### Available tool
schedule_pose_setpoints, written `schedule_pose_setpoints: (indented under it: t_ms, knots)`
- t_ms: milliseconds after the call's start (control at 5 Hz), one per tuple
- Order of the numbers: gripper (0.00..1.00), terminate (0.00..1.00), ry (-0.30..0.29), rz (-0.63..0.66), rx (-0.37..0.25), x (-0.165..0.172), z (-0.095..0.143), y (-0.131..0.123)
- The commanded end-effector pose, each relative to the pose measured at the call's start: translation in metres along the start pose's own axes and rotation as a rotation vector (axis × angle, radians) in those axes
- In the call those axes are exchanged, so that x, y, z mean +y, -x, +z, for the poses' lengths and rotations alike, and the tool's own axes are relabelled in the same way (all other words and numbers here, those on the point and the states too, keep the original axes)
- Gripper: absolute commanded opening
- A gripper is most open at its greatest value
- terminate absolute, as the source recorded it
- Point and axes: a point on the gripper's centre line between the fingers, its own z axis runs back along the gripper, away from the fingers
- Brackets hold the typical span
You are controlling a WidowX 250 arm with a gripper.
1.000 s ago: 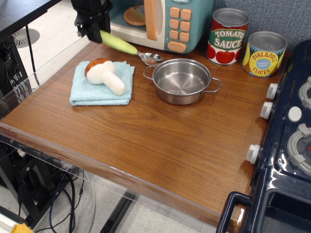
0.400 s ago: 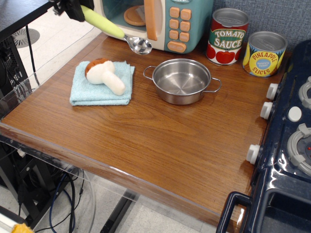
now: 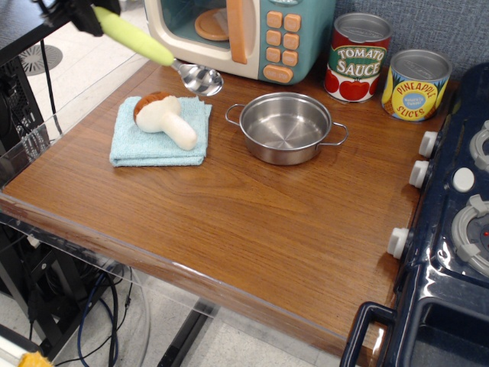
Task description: Move the spoon directly below the blue towel
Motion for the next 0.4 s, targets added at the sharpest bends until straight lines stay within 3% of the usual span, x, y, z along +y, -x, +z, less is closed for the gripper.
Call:
schedule_pose_setpoints:
  t_ms: [0,200]
  knots:
    - [0.00,0.00,-0.040,-0.078,-0.010,0.043,0.020,0.009]
    - [0.00,0.00,-0.129,-0.088,0.000,0.064,0.000,0.015]
